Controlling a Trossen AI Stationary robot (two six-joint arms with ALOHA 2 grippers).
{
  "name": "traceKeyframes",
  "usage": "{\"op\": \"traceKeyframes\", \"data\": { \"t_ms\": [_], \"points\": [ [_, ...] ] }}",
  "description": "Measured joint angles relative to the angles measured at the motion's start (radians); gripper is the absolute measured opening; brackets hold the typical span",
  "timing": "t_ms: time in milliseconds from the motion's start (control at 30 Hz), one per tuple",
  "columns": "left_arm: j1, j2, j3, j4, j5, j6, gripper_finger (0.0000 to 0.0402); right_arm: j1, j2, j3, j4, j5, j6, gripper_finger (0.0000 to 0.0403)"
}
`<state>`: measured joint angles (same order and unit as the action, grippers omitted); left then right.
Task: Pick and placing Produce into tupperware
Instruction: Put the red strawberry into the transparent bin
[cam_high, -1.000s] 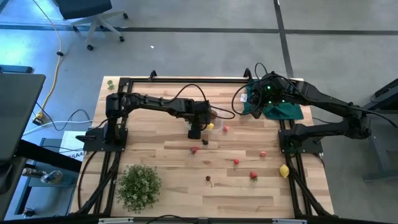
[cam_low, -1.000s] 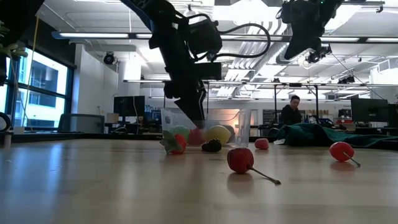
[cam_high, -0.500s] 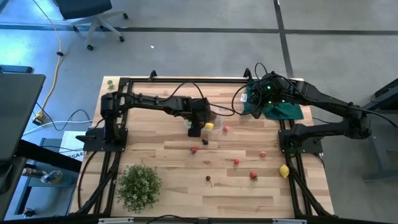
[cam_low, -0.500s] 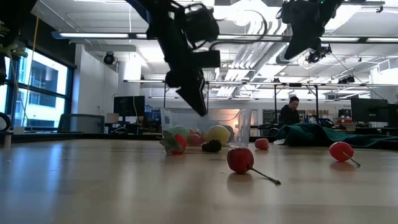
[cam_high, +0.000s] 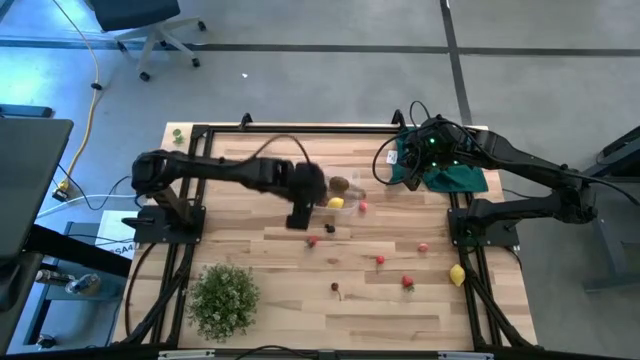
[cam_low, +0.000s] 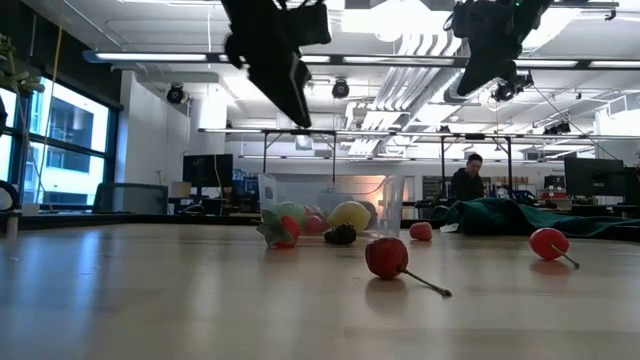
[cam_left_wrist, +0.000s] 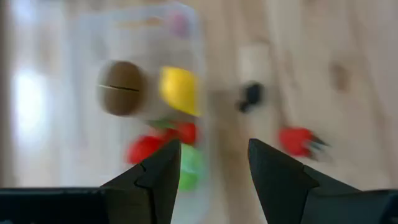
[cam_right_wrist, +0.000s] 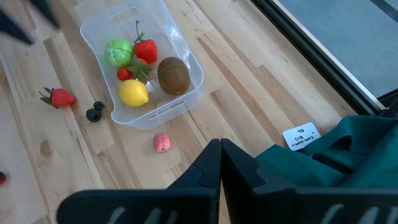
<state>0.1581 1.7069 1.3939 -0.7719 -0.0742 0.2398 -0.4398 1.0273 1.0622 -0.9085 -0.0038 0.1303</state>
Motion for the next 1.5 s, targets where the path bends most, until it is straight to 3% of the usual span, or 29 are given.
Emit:
{"op": "traceKeyframes", "data": {
  "t_ms": [267, 567, 700, 900, 1100, 1500],
  "points": [
    [-0.139, 0.0, -0.061, 0.022, -0.055, -0.196, 0.0177, 0.0, 0.0, 0.0, 0.0, 0.0, 0.0, 0.0],
    [-0.219, 0.001, -0.181, 0.174, -0.2, -0.614, 0.0177, 0.0, 0.0, 0.0, 0.0, 0.0, 0.0, 0.0],
    [-0.253, 0.016, -0.195, 0.193, -0.215, -0.848, 0.0177, 0.0, 0.0, 0.0, 0.0, 0.0, 0.0, 0.0],
    [-0.27, 0.038, -0.194, 0.195, -0.194, -1.077, 0.0177, 0.0, 0.0, 0.0, 0.0, 0.0, 0.0, 0.0],
    [-0.263, 0.073, -0.193, 0.229, -0.127, -1.152, 0.0177, 0.0, 0.0, 0.0, 0.0, 0.0, 0.0, 0.0],
    [-0.256, 0.167, -0.187, 0.298, -0.116, -1.183, 0.0177, 0.0, 0.0, 0.0, 0.001, 0.0, 0.0, 0.0]
  ]
}}
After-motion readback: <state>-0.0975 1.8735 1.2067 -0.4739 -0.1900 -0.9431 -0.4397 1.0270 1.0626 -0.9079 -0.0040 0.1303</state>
